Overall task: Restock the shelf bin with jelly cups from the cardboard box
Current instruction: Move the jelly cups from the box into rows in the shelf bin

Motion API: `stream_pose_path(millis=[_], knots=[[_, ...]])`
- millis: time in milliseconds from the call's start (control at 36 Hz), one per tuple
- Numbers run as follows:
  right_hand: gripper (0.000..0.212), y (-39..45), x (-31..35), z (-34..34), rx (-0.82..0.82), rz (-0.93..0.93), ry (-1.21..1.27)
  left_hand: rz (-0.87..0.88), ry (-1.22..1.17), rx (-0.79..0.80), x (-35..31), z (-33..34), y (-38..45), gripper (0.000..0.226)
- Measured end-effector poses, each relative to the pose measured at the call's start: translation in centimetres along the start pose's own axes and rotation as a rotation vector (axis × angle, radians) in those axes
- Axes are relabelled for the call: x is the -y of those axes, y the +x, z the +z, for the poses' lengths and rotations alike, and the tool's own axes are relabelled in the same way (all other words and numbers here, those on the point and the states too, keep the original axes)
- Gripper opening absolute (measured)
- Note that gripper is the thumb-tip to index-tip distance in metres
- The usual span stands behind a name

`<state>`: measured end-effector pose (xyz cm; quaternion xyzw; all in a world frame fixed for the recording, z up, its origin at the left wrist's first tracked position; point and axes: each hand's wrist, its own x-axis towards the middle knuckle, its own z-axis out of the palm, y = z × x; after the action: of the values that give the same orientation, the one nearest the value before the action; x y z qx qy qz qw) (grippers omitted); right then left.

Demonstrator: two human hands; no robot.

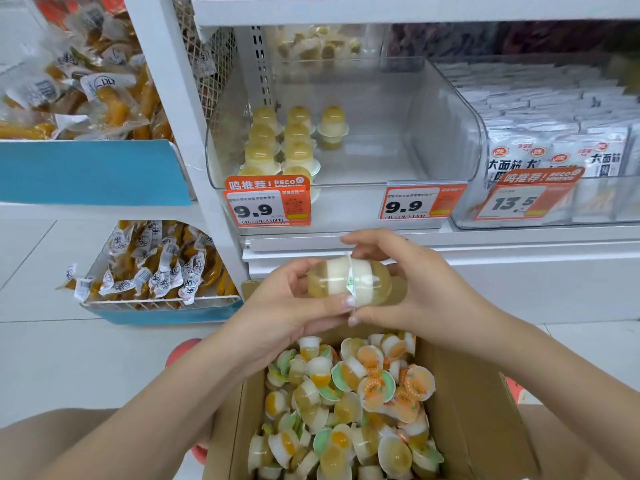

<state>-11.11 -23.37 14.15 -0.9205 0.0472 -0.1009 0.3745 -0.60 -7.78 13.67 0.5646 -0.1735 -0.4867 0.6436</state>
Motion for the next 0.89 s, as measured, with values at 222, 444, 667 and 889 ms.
stream_pose_path(millis=[222,444,667,889], knots=[[0.065,-0.2,-0.1,0.5,-0.03,0.004,0.108,-0.039,-0.117,0.074,-0.2,0.0,-0.2,0.042],[0.064,-0.3,0.2,0.8,-0.038,0.029,0.215,-0.036,-0.1,0.055,-0.1,0.0,-0.1,0.04],[0.058,0.3,1.0,0.3,-0.124,0.029,0.235,-0.065,-0.191,0.128,-1.0,0.2,0.3,0.056],[0.047,7.4,2.2,-6.9,-0.391,0.137,0.016,0.085,0.563,-0.175,-5.1,-2.2,2.3,0.057]])
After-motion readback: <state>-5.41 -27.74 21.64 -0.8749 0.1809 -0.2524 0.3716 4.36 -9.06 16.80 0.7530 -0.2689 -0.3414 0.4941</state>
